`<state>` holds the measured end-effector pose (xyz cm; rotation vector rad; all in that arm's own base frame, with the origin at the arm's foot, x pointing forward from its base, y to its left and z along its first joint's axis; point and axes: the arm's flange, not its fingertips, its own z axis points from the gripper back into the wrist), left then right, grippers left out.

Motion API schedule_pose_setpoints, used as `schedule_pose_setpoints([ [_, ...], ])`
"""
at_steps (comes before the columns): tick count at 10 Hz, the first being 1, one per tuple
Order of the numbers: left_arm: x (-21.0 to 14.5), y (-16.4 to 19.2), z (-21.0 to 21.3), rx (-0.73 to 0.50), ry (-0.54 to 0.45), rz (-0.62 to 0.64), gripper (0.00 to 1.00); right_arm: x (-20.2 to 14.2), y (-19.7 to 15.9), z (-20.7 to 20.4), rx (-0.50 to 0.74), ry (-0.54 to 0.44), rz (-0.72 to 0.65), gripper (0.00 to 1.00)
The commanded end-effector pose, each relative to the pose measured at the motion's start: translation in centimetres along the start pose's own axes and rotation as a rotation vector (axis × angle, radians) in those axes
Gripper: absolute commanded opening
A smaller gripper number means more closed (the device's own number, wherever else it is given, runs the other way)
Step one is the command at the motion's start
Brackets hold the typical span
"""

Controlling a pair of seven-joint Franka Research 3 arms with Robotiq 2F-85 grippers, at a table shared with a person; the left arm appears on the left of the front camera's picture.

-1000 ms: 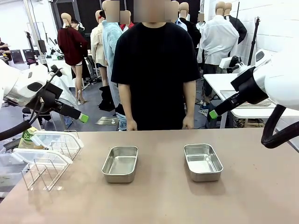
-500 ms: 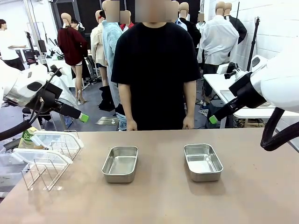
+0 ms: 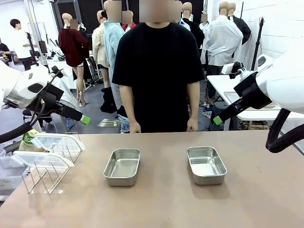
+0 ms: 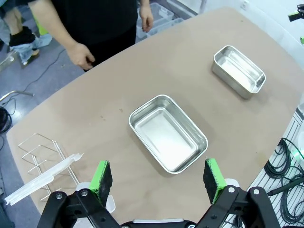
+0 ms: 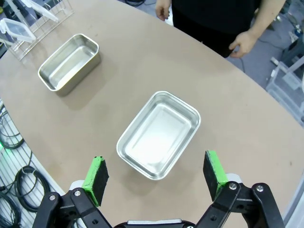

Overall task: Place the bread in airtight containers.
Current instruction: Lift both Airtight Container.

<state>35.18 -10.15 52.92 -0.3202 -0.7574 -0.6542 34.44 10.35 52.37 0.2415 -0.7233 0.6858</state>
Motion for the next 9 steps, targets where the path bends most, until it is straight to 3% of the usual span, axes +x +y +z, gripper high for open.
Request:
schedule_pose_setpoints([
  [1, -0.06, 0.15, -0.01, -0.001, 0.001, -0.001, 1.00, -0.01, 0.04, -0.12, 0.010, -0.003, -0.004, 1.00],
  [9, -0.06, 0.15, -0.01, -0.001, 0.001, -0.001, 1.00, -0.01, 0.04, -0.12, 0.010, -0.003, -0.004, 1.00],
])
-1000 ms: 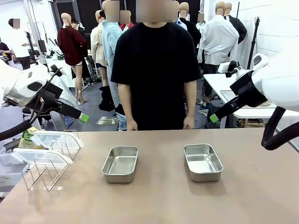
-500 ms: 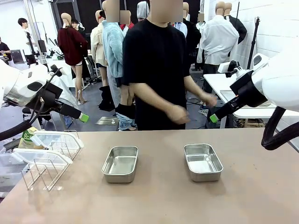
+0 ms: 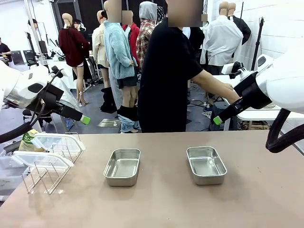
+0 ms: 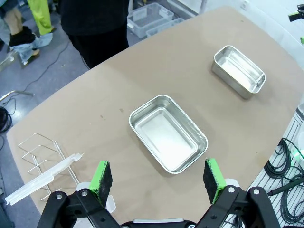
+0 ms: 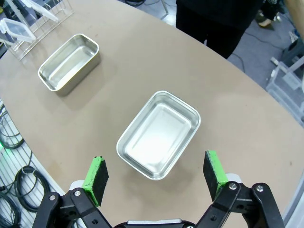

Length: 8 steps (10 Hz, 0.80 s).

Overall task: Place the bread in airtight containers.
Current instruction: Lift both Airtight Container.

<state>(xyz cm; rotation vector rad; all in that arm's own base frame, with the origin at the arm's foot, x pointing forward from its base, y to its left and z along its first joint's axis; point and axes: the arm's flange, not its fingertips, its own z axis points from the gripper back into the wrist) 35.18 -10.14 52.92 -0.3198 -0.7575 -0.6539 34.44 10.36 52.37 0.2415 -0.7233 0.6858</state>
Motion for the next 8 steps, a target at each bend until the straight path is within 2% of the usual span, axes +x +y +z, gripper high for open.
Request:
schedule_pose_setpoints([
  [1, -0.05, 0.14, -0.02, -0.001, 0.001, -0.001, 1.00, -0.01, 0.04, -0.12, 0.010, -0.003, -0.004, 1.00],
  [8, -0.05, 0.14, -0.02, -0.001, 0.001, -0.001, 1.00, -0.01, 0.04, -0.12, 0.010, -0.003, -0.004, 1.00],
])
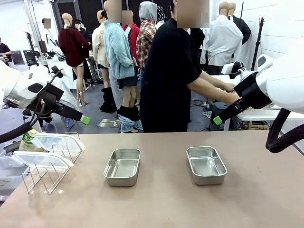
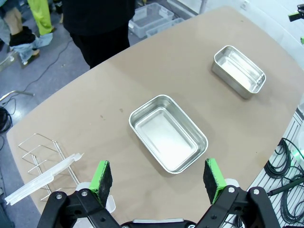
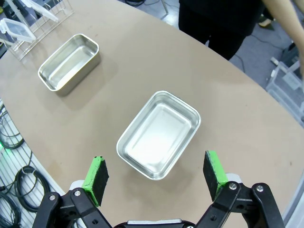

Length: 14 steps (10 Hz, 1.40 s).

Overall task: Place the bread in airtight containers.
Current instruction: Lift both Airtight Container.

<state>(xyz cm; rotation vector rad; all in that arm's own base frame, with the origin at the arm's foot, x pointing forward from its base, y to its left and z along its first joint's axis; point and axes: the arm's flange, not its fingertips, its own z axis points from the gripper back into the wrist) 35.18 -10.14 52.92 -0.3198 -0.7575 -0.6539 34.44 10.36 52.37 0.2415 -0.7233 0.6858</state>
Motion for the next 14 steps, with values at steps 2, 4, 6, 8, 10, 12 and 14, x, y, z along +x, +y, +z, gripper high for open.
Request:
schedule_pose_setpoints([
  [2, -0.05, 0.14, -0.02, -0.001, 0.001, -0.001, 1.00, -0.01, 0.04, -0.12, 0.010, -0.003, -0.004, 1.00],
  [4, -0.05, 0.14, -0.02, -0.001, 0.001, -0.001, 1.00, -0.01, 0.04, -0.12, 0.010, -0.003, -0.004, 1.00],
  [6, -0.05, 0.14, -0.02, -0.001, 0.001, -0.001, 1.00, -0.01, 0.04, -0.12, 0.010, -0.003, -0.004, 1.00],
  [8, -0.05, 0.14, -0.02, -0.001, 0.001, -0.001, 1.00, -0.01, 0.04, -0.12, 0.010, -0.003, -0.004, 1.00],
  [10, -0.05, 0.14, -0.02, -0.001, 0.001, -0.001, 1.00, -0.01, 0.04, -0.12, 0.010, -0.003, -0.004, 1.00],
  [12, -0.05, 0.14, -0.02, -0.001, 0.001, -0.001, 1.00, -0.01, 0.04, -0.12, 0.010, -0.003, -0.004, 1.00],
  [14, -0.05, 0.14, -0.02, -0.001, 0.001, -0.001, 1.00, -0.01, 0.04, -0.12, 0.010, -0.003, -0.004, 1.00],
])
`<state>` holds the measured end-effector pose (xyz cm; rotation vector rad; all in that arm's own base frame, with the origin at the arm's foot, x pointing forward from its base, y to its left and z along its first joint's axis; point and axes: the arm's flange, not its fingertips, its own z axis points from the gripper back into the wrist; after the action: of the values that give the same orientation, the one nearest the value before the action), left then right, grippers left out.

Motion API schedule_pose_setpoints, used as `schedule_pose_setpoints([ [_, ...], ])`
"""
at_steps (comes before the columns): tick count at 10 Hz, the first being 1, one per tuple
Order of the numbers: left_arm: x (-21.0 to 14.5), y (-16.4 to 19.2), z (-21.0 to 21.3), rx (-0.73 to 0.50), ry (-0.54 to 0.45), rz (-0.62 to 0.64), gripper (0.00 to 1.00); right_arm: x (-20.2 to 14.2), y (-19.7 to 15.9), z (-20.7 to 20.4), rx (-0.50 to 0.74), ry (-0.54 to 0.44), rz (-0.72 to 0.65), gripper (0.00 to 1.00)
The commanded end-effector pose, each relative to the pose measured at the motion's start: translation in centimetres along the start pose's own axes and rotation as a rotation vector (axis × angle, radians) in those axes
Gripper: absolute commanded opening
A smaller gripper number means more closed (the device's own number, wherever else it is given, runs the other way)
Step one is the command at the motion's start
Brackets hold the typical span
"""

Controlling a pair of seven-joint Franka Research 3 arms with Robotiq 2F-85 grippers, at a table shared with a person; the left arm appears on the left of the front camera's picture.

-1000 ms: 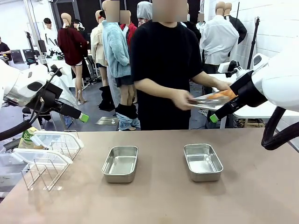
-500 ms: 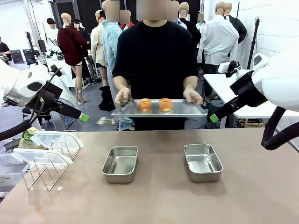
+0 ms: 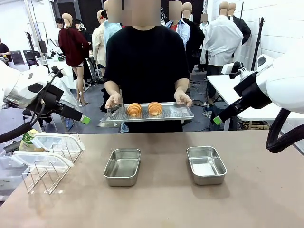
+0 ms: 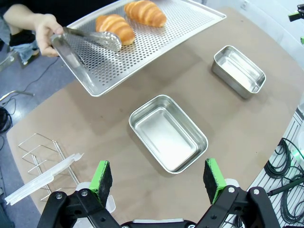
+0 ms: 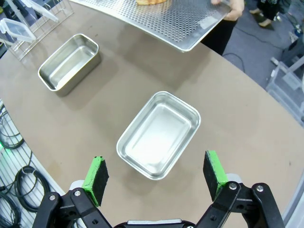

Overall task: Place the bread in airtight containers.
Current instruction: Lift both Airtight Container.

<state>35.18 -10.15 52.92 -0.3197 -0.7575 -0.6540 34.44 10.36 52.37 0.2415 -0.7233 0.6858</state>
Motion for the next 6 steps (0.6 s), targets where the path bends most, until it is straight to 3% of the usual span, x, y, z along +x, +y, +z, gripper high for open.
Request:
schedule_pose_setpoints([
  [1, -0.06, 0.14, -0.02, -0.001, 0.001, -0.001, 1.00, -0.01, 0.04, -0.12, 0.010, -0.003, -0.004, 1.00],
  [6, -0.06, 0.14, -0.02, -0.001, 0.001, -0.001, 1.00, -0.01, 0.04, -0.12, 0.010, -0.003, -0.004, 1.00],
])
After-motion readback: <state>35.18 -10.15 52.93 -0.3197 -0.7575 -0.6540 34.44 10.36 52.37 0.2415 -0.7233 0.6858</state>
